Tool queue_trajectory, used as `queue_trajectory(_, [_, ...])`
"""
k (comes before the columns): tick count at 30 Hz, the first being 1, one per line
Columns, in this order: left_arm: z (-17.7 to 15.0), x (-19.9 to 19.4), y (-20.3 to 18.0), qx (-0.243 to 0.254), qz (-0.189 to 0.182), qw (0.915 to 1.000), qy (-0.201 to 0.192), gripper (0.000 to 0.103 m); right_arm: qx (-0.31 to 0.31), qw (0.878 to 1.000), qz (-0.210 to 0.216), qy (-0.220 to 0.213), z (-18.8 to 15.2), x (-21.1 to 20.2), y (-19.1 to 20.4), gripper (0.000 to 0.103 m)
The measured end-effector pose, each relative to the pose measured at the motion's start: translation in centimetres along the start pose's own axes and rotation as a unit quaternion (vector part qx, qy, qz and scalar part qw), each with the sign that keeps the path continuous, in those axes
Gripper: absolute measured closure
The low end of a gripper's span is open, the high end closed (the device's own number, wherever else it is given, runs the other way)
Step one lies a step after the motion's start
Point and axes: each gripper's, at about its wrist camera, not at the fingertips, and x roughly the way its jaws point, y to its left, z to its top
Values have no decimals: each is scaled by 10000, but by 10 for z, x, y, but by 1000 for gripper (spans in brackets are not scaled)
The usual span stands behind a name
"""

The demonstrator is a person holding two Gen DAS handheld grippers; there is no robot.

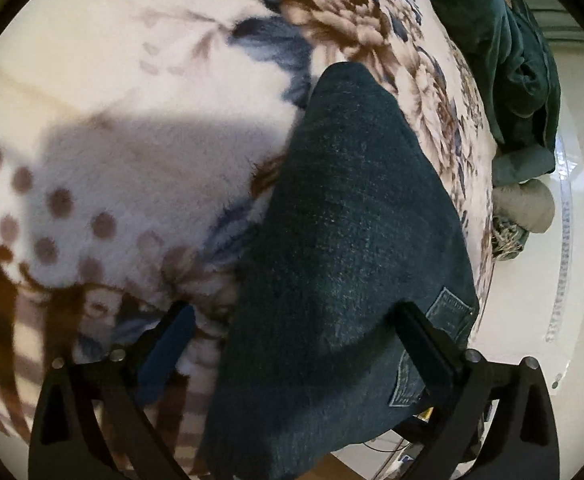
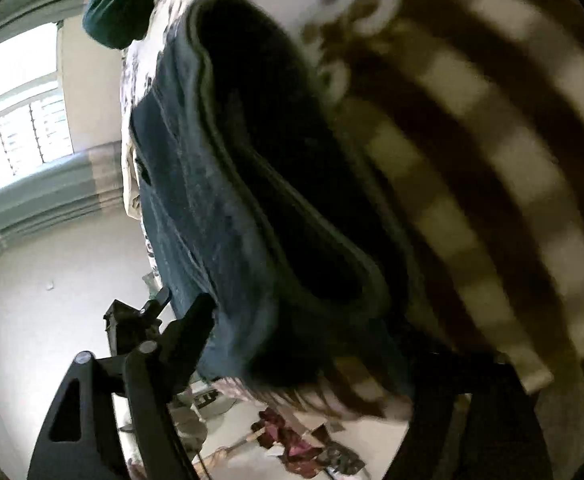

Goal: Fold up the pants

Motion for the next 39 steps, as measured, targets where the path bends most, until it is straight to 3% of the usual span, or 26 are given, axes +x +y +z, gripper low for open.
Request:
queue_trajectory(8, [2,3,2,35,-61,10000,25,0,-232,9980,535,-263,-1,1,26,10])
queue_trajectory(12, [2,6,4,84,-31,9999,56,0,-183,9992,289,-182,3,17,14,11])
queue_trajectory(15, [2,6,3,102,-9,9999,73,0,89,9986,451,-262,7,18,11,10])
queue_trajectory(18, [5,8,2,67,-39,9999,76,0,126,9915,1235,-389,3,4,24,10])
queue_trajectory(19, [5,9,3,62,-49,9999,80,0,-7,9906,1311,-386,2,2,30,10])
queue_trajectory(23, [3,9,2,123,-25,9999,79,0,-321,9978,540,-231,3,17,31,10])
queue_trajectory(26, [2,10,-2,173,20,9998,76,0,-148,9969,702,-322,4,21,26,10])
queue_trajectory(28, [2,12,-6,201,34,9998,72,0,-184,9963,738,-400,0,19,32,14])
queue_trajectory(30, [0,14,-9,224,121,9997,30,0,-267,9970,537,-480,-6,17,35,38])
queue_trajectory(31, [0,15,-12,246,128,9996,19,1,-277,9972,477,-512,-9,12,33,42])
queue_trajectory(32, [0,13,-15,278,104,9996,-14,14,-292,9973,424,-531,-11,11,34,47])
queue_trajectory(33, [-1,11,-18,332,69,9994,-52,34,-336,9971,361,-583,-15,9,38,53])
queue_trajectory(34, [-2,9,-22,387,136,9991,-93,41,-377,9968,324,-630,-18,9,43,55])
queue_trajectory(35, [-3,5,-24,443,97,9989,-135,59,-432,9965,268,-657,-20,12,52,58])
queue_trajectory(36, [-4,1,-27,478,79,9987,-185,69,-470,9963,217,-682,-23,14,59,60])
queue_trajectory(39, [-10,-13,-34,615,79,9975,-328,76,-598,9956,96,-710,-30,12,76,62])
